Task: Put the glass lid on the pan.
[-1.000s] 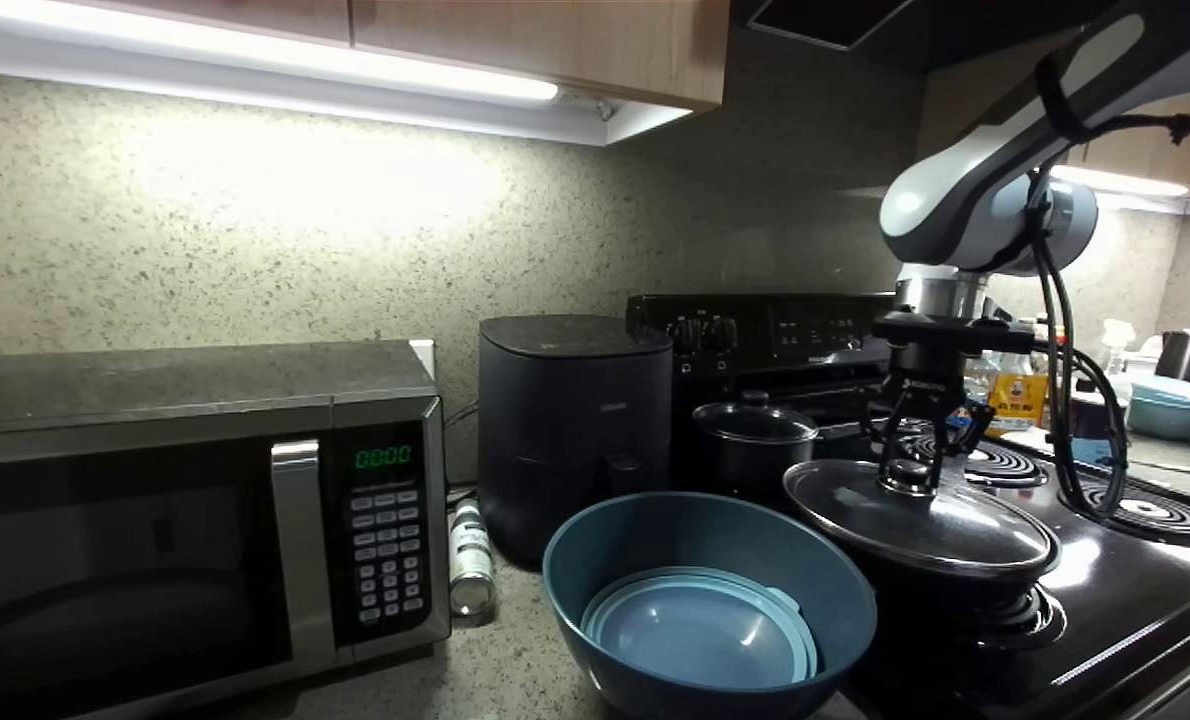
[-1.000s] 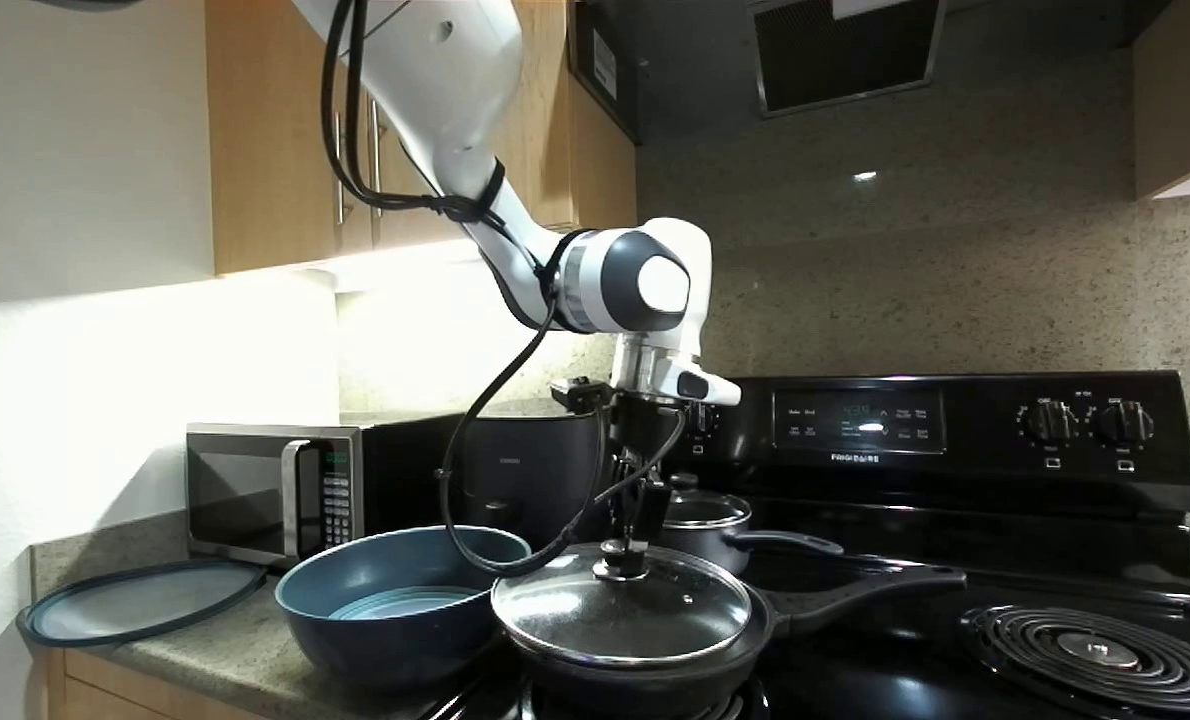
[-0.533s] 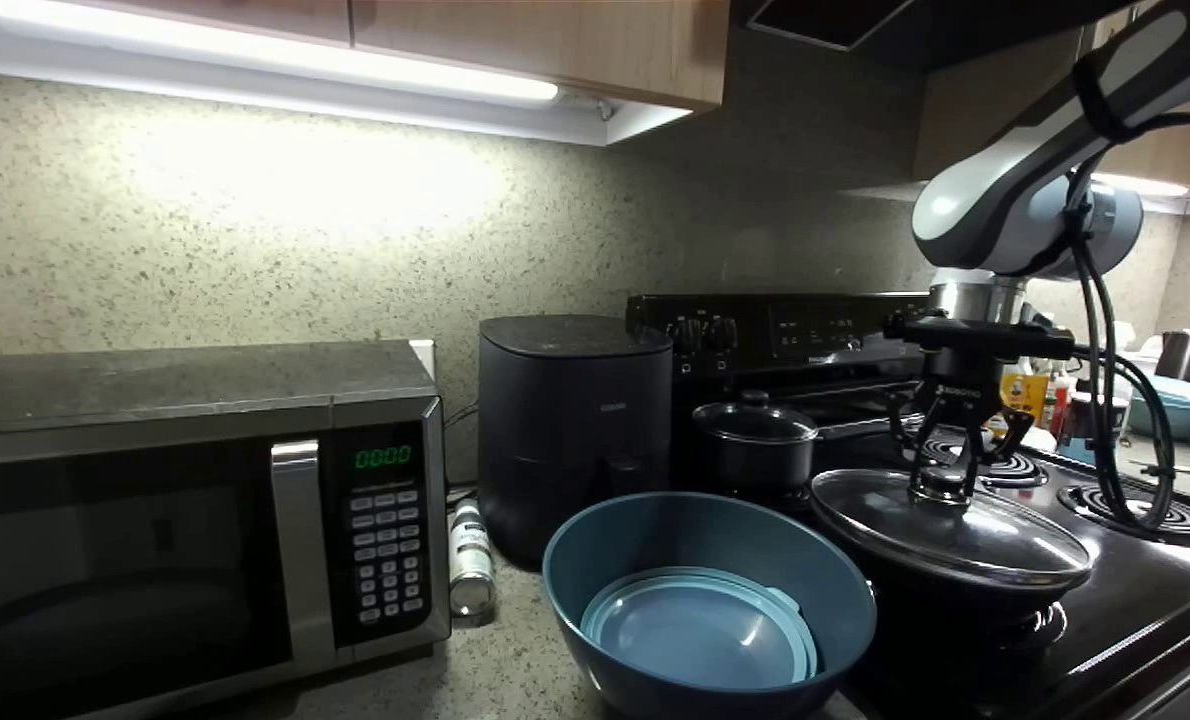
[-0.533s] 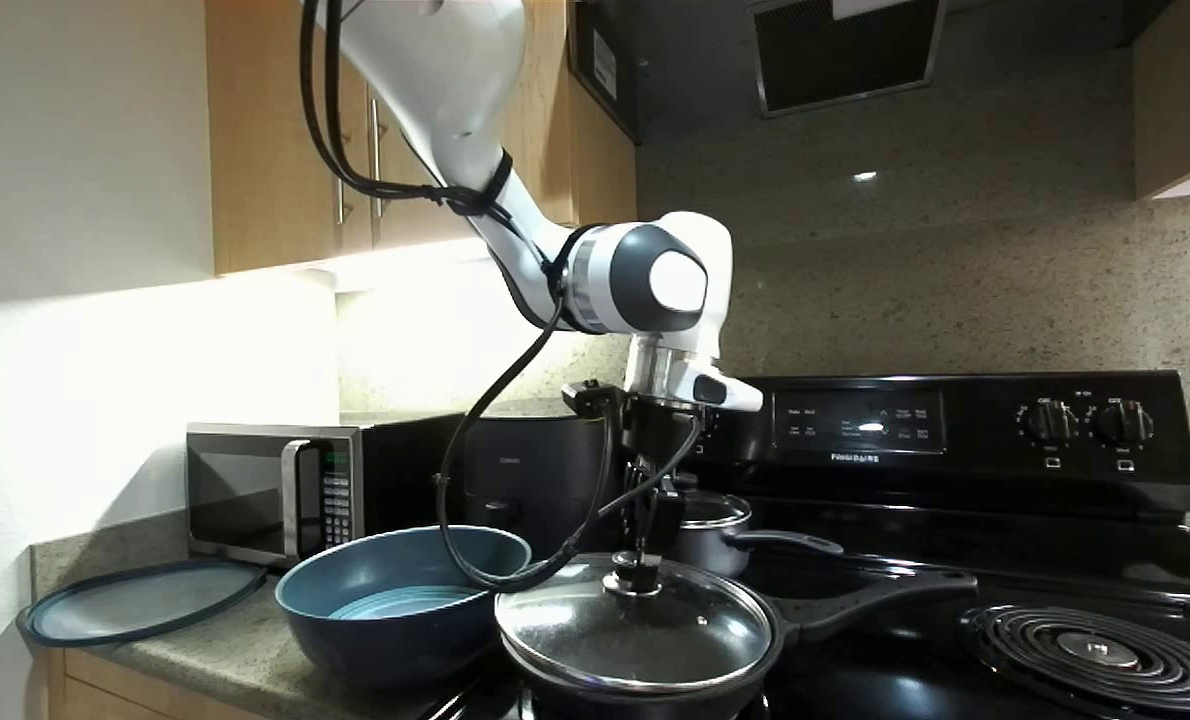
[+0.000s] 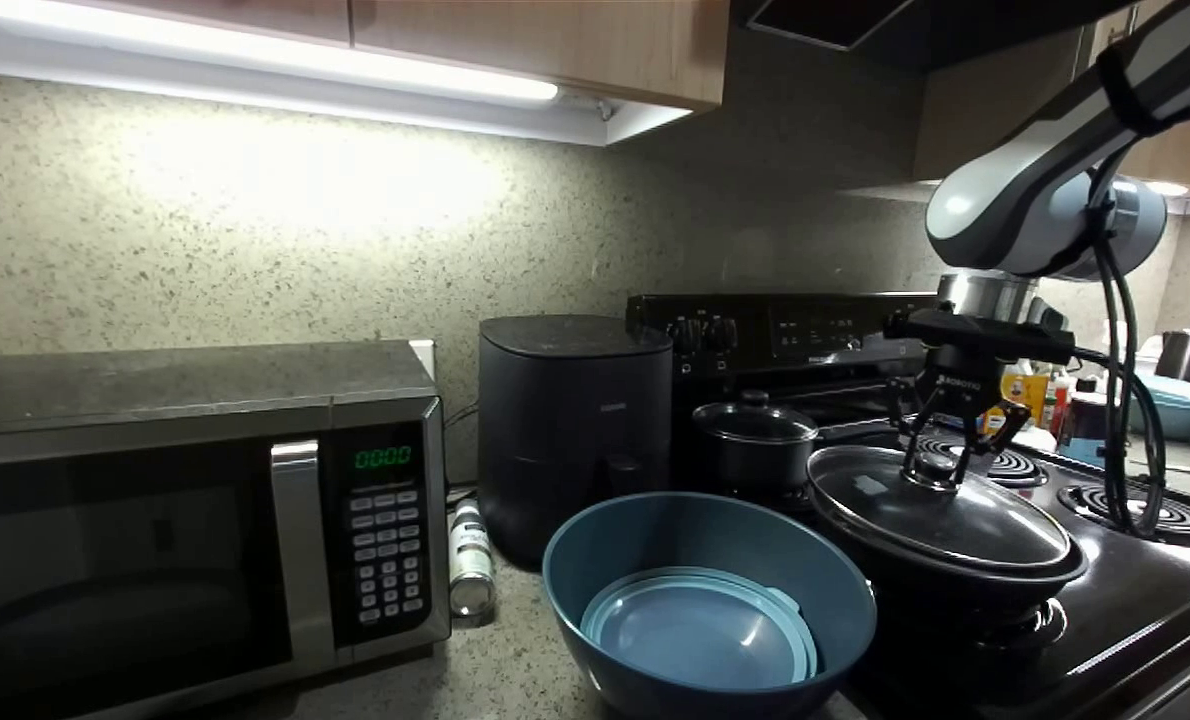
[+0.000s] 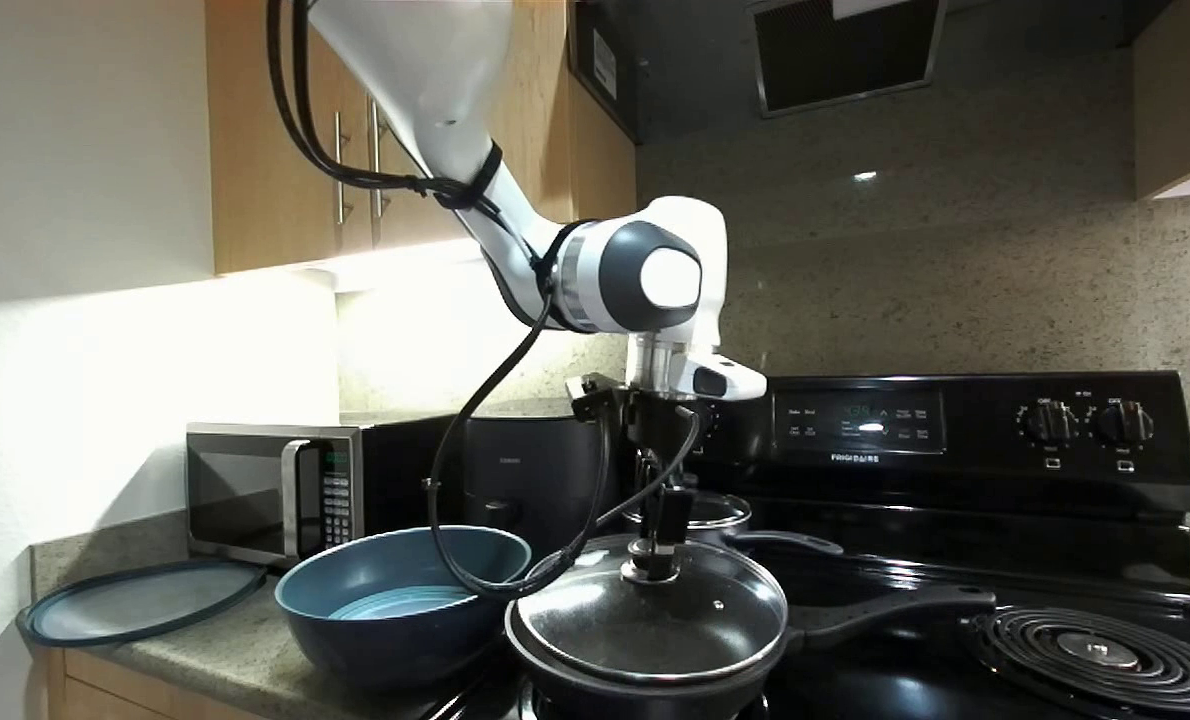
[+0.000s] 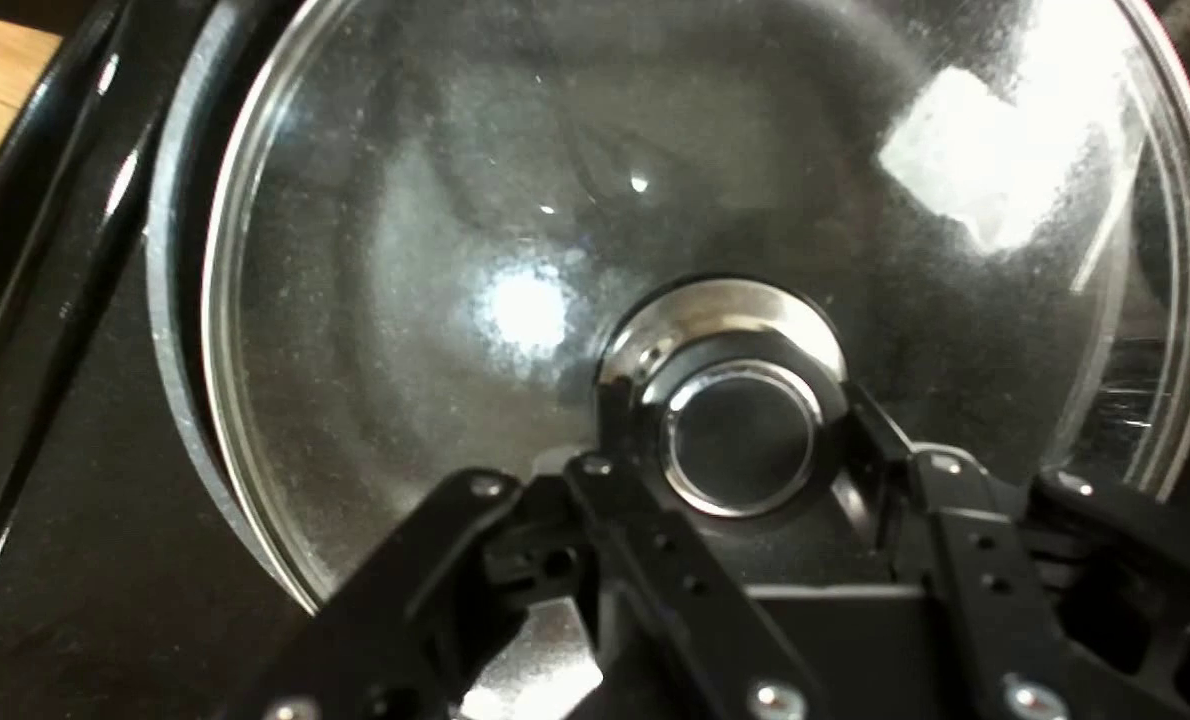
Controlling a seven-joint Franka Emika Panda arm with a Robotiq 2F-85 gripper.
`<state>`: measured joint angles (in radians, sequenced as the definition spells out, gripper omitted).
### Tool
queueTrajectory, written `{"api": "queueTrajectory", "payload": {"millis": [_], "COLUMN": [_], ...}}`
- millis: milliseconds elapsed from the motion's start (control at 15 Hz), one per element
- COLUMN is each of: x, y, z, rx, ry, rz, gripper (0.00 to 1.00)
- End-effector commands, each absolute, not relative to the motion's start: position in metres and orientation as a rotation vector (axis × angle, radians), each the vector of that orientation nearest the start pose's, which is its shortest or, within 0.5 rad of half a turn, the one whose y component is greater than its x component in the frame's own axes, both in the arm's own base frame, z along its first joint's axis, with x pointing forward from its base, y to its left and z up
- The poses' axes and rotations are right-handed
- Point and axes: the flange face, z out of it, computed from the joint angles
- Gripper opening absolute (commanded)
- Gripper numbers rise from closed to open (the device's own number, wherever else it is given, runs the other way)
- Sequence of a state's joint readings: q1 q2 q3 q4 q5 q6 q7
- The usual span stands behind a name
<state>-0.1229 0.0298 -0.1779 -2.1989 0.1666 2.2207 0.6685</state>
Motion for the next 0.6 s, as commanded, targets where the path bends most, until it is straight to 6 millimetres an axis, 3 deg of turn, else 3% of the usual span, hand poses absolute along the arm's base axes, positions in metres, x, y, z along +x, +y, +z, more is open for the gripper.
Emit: {"api": "queueTrajectory", "payload": {"millis": [0, 200, 533], "x": [0.493, 0.488, 0.477], "y": [-0.138, -0.130, -0.125], "z": [0.398, 0.398, 0.381], "rx": [-2.542, -2.548, -2.581], "ry": [1.574, 1.609, 1.682], "rz": [-0.155, -0.164, -0.082], "gripper": [0.25, 0.25, 0.25]}}
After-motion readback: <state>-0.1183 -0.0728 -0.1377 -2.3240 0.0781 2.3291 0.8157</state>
